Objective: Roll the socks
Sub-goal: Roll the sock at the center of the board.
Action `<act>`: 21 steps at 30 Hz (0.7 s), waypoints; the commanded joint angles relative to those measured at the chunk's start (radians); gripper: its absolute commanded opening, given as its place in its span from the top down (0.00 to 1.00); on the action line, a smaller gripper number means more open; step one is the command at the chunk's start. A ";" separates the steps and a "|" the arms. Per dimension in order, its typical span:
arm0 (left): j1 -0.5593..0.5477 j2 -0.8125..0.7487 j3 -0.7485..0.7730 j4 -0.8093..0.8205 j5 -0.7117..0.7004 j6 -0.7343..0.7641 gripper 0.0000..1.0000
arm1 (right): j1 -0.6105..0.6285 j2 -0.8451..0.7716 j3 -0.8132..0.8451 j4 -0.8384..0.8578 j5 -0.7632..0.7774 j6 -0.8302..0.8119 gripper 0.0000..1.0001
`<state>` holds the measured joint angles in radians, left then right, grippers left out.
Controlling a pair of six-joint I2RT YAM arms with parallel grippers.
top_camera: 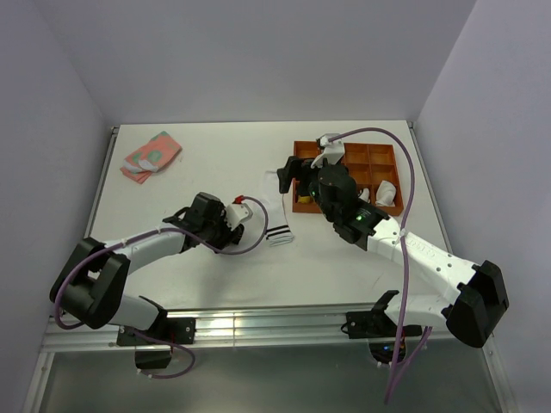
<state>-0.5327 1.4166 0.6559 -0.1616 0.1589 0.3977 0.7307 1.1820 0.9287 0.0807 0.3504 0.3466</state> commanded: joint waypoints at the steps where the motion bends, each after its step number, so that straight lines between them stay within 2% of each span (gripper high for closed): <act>1: -0.010 -0.012 0.050 0.030 -0.012 -0.007 0.45 | 0.004 -0.012 0.027 0.016 0.015 -0.011 0.00; 15: -0.021 0.058 0.077 0.010 0.031 -0.005 0.47 | 0.004 -0.012 0.027 0.013 0.013 -0.009 0.00; 21: -0.021 0.099 0.102 -0.027 0.074 0.001 0.55 | 0.004 -0.005 0.030 0.011 0.012 -0.009 0.00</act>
<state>-0.5495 1.5036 0.7189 -0.1745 0.1844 0.3985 0.7307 1.1824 0.9287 0.0807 0.3500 0.3466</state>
